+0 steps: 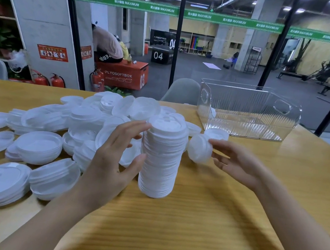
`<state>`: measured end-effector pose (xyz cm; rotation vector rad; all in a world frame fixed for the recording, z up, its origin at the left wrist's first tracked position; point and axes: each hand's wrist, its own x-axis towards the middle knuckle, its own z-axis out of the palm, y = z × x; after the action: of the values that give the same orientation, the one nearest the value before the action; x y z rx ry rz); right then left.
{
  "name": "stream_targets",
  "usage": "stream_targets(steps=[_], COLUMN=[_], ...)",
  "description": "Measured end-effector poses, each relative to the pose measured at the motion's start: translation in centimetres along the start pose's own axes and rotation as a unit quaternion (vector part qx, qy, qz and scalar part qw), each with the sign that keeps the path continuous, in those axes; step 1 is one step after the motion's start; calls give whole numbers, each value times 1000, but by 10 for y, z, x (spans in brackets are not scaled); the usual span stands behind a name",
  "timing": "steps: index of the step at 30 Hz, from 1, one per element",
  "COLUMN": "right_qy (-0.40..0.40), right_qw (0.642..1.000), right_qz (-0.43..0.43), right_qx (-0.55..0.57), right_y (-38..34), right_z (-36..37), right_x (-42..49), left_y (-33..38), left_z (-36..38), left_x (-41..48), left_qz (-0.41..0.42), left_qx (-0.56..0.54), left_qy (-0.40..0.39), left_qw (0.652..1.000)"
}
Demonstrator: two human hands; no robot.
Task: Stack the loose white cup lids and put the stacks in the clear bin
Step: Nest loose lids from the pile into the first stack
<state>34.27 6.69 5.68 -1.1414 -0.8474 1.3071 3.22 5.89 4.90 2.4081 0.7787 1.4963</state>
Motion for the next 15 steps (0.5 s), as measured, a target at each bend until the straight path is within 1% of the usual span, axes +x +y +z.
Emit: stream_targets(steps=[1, 2, 4, 7, 9, 10, 12, 15], right_qy=[21, 49, 102, 152, 165, 160, 131, 65], right_qw=[1000, 998, 977, 906, 858, 850, 850, 822], right_qz=[-3, -19, -58, -101, -128, -136, -149, -163], right_qx=[-7, -45, -181, -383, -469, -483, -488, -542], right_y=[1, 2, 9, 23, 30, 33, 37, 40], right_z=[-4, -8, -15, -24, -26, -25, -23, -20], right_x=[-1, -2, -2, 2, 6, 7, 9, 13], left_y=[0, 0, 0, 1, 1, 1, 1, 0], left_z=[0, 0, 0, 0, 0, 0, 0, 0], left_x=[0, 0, 0, 0, 0, 0, 0, 0], left_qz=[0, 1, 3, 2, 3, 3, 4, 3], left_qx=[0, 0, 2, 2, 2, 2, 3, 1], left_qy=[0, 0, 1, 0, -1, -1, 0, 1], left_qw=[1000, 1000, 1000, 1000, 1000, 1000, 1000, 1000])
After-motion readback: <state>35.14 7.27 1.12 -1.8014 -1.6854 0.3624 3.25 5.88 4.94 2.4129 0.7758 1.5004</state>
